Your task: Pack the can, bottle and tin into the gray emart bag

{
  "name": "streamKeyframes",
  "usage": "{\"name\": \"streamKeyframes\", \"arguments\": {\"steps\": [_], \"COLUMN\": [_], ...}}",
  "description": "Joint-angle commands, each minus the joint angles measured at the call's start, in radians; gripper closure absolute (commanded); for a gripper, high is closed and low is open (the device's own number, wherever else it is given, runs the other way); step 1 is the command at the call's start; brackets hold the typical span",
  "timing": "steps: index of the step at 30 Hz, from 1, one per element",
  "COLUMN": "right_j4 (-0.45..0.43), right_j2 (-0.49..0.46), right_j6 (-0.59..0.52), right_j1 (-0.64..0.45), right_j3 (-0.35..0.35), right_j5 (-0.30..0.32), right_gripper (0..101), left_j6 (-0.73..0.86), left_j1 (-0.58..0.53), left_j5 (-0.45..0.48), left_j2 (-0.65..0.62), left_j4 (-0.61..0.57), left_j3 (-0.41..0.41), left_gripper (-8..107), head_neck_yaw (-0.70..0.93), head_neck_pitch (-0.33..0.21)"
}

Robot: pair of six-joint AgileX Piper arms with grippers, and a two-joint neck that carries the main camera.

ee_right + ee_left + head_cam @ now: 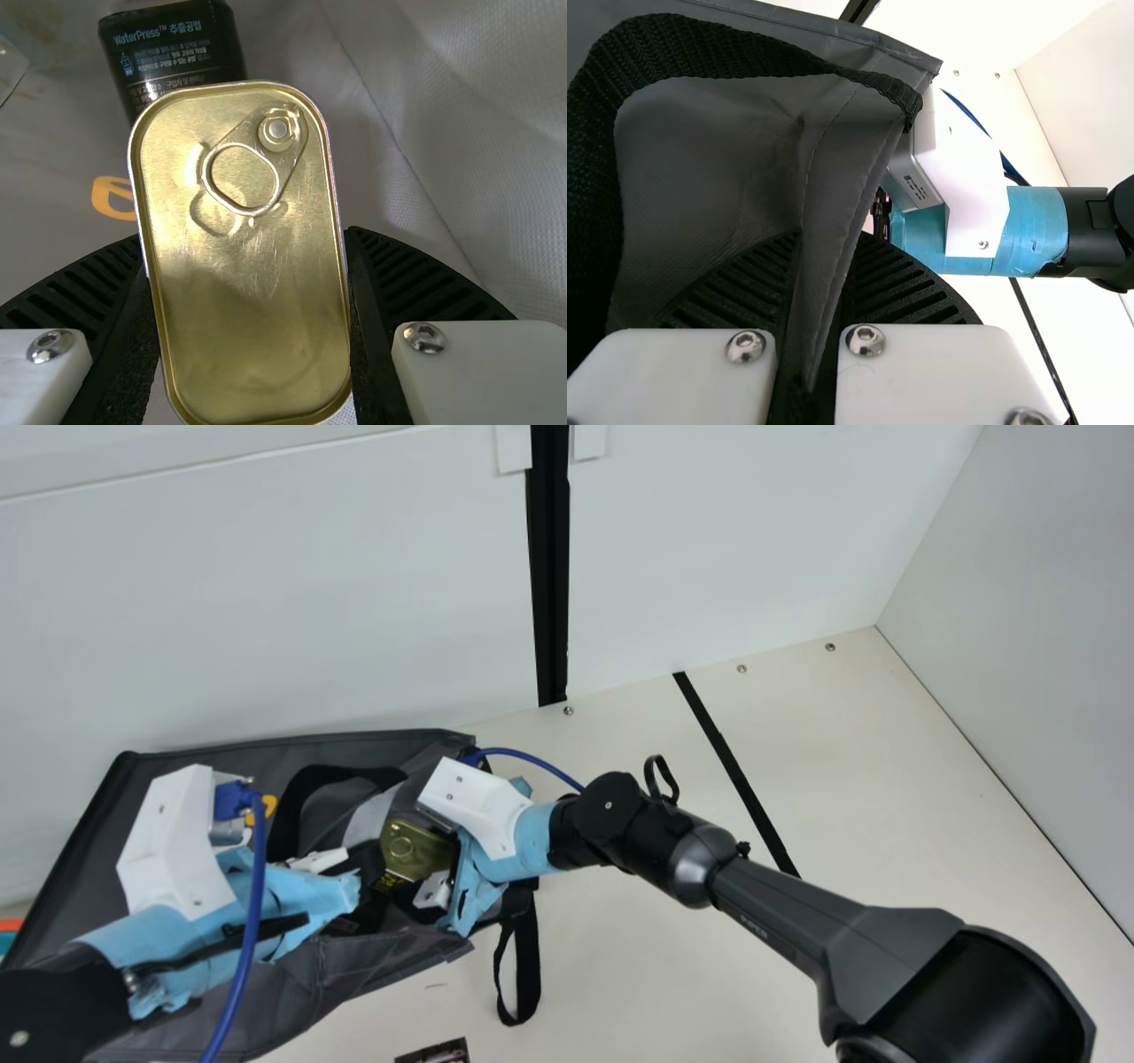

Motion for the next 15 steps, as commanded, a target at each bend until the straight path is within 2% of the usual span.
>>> {"name": "streamKeyframes", "arguments": {"steps": [1,15], "right_j4": [0.002,0.004], "right_j2": [0.002,-0.009], "right_j6": [-0.003,-0.008], "right_j1": [0.000,-0.008], "right_j3": [-0.002,0.005], "right_j5": [0.002,0.005], "right_gripper": [75,28], "left_j6": [0.000,0.000], "left_j1": [0.000,0.000], "left_j5": [0.000,0.000], "left_j2": [0.000,0.000], "left_j4": [0.000,0.000], "left_j3": [0.000,0.000], "left_gripper": [89,89], "head_neck_yaw": [-0.001,-0.001], "head_neck_pitch": [-0.023,-0.023]}}
